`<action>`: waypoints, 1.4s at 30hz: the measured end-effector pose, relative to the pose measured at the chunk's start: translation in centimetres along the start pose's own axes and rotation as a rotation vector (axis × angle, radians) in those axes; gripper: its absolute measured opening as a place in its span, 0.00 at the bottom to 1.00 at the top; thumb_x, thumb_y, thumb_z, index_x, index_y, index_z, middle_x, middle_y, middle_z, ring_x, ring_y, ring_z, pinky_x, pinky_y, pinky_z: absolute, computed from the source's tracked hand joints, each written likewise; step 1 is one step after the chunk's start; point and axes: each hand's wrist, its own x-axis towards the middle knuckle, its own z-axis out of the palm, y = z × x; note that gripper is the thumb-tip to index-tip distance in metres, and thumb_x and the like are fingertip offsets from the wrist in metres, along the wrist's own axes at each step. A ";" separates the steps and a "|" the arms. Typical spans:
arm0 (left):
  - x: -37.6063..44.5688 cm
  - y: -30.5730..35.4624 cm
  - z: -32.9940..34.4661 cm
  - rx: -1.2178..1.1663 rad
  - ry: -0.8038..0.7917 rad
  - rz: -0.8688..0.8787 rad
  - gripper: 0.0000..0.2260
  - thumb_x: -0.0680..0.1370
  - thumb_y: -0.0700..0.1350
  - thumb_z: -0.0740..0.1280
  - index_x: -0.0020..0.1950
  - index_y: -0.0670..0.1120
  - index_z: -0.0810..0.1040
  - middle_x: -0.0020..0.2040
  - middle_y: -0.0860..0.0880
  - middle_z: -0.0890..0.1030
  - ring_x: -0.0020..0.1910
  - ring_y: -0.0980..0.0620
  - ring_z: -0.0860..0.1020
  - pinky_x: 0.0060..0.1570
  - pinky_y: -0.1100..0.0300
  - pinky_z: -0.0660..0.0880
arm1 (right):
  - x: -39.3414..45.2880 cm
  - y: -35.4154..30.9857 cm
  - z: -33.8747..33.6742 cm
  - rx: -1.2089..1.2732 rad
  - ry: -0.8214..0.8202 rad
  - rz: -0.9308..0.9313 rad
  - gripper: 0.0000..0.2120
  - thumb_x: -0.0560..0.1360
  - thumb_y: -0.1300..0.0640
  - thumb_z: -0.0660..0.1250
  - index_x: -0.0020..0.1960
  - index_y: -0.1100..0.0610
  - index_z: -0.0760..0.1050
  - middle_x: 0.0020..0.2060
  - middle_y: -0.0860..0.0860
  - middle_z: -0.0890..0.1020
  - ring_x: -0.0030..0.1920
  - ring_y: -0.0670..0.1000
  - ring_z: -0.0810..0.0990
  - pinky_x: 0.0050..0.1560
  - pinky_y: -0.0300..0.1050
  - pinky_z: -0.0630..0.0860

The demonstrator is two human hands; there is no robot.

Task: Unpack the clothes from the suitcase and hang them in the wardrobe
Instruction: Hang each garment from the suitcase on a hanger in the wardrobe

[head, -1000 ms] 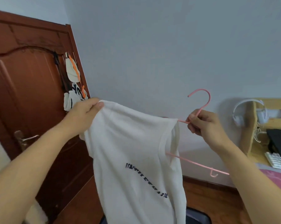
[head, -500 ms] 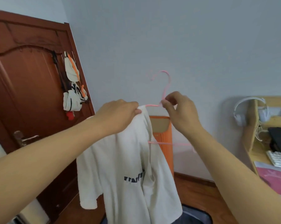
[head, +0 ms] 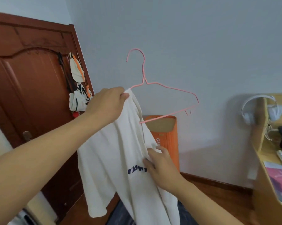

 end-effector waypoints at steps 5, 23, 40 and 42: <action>-4.0 -6.0 -1.3 0.232 0.162 0.162 0.21 0.85 0.57 0.49 0.50 0.44 0.73 0.34 0.44 0.79 0.32 0.38 0.79 0.30 0.52 0.71 | -2.6 8.4 -6.4 -0.494 -0.045 -0.226 0.20 0.69 0.61 0.54 0.56 0.45 0.73 0.53 0.46 0.81 0.60 0.50 0.77 0.73 0.63 0.61; -9.7 -15.7 2.6 0.456 0.198 0.511 0.09 0.82 0.48 0.66 0.45 0.47 0.71 0.30 0.48 0.70 0.26 0.45 0.74 0.21 0.54 0.65 | 2.0 6.3 -14.8 -0.817 0.029 -0.691 0.14 0.70 0.67 0.61 0.52 0.61 0.80 0.41 0.54 0.81 0.46 0.59 0.78 0.61 0.55 0.74; -11.5 -8.1 2.1 -0.132 0.215 0.117 0.23 0.84 0.61 0.53 0.49 0.47 0.81 0.36 0.52 0.81 0.36 0.47 0.80 0.35 0.48 0.75 | 4.0 1.1 -13.1 -0.150 -0.018 -0.096 0.13 0.85 0.53 0.56 0.41 0.43 0.67 0.33 0.38 0.75 0.37 0.42 0.74 0.39 0.31 0.67; -11.8 -8.4 1.8 -0.074 0.267 0.223 0.23 0.85 0.59 0.53 0.50 0.47 0.82 0.34 0.52 0.80 0.33 0.47 0.80 0.31 0.51 0.75 | 3.1 0.3 -13.6 0.000 -0.078 -0.061 0.15 0.84 0.53 0.56 0.40 0.45 0.73 0.34 0.34 0.77 0.37 0.38 0.76 0.39 0.29 0.68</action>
